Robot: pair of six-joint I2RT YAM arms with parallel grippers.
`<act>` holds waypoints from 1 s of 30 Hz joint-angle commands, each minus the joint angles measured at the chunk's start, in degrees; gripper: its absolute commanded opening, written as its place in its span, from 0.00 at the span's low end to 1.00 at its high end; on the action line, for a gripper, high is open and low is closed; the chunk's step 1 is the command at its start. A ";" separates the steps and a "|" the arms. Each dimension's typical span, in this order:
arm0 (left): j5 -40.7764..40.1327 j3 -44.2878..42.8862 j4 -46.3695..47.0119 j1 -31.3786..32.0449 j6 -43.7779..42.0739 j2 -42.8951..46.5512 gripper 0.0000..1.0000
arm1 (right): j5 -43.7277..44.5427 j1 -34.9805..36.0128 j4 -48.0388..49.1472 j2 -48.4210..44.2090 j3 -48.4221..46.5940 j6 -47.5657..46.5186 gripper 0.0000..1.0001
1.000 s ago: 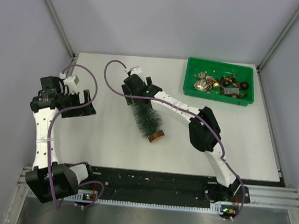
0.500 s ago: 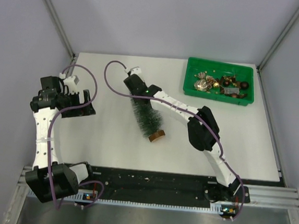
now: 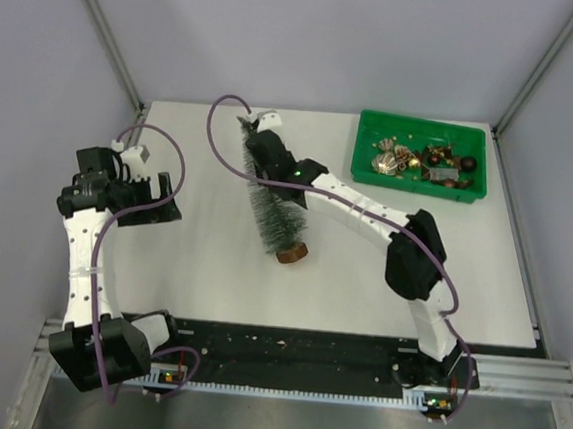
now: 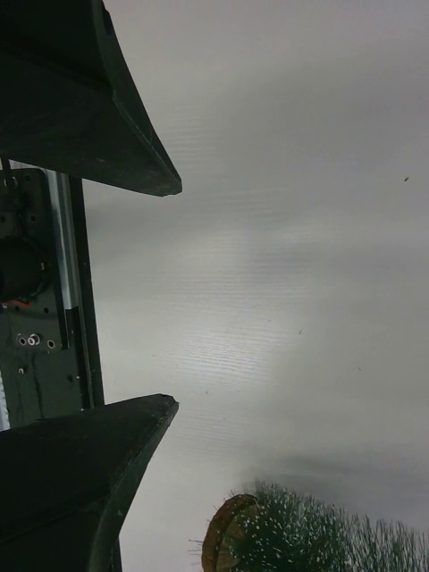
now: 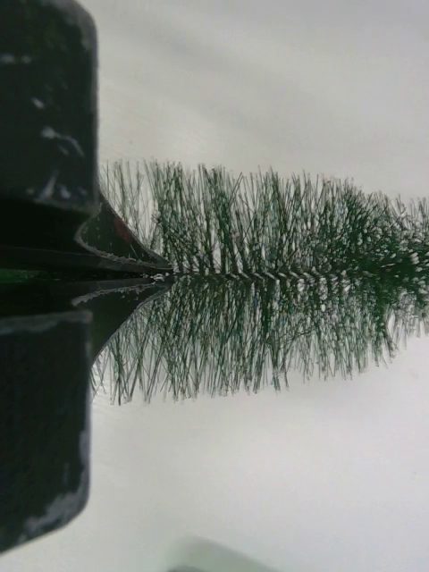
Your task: Decorate the small christmas tree
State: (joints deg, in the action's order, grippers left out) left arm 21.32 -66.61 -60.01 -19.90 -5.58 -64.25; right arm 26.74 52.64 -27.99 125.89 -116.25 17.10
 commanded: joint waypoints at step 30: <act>0.65 1.57 0.24 -0.40 -0.30 4.66 0.99 | 10.61 13.19 48.65 -43.09 63.60 10.21 0.02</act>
State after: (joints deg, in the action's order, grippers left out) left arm 21.37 -65.34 -60.10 -19.90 -5.52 -61.01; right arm 36.01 64.75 24.36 85.73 -54.72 20.75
